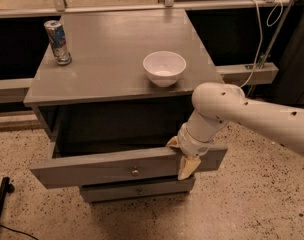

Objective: Open top drawer

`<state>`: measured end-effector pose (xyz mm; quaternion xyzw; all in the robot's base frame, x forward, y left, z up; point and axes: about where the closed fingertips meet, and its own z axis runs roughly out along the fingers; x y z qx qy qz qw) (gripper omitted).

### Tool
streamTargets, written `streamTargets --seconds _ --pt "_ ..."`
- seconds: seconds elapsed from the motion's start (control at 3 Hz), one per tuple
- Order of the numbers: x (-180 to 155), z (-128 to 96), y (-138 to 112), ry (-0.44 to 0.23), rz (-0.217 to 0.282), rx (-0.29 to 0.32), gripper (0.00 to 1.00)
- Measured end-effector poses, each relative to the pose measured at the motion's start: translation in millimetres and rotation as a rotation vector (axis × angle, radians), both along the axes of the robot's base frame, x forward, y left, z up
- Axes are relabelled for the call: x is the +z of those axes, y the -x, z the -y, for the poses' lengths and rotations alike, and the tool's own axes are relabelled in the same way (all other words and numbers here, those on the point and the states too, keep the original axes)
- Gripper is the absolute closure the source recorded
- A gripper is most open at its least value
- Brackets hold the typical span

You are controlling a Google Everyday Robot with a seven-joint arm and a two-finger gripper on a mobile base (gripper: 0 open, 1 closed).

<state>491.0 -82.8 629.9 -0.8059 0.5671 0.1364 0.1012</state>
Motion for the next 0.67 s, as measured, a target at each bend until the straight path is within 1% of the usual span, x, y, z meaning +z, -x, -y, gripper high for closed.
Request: streamTargets --seconds 0.33,0.67 --pt "3 0 0 0.000 0.000 0.000 0.56" --pt "12 3 12 -0.049 0.021 0.048 0.49"
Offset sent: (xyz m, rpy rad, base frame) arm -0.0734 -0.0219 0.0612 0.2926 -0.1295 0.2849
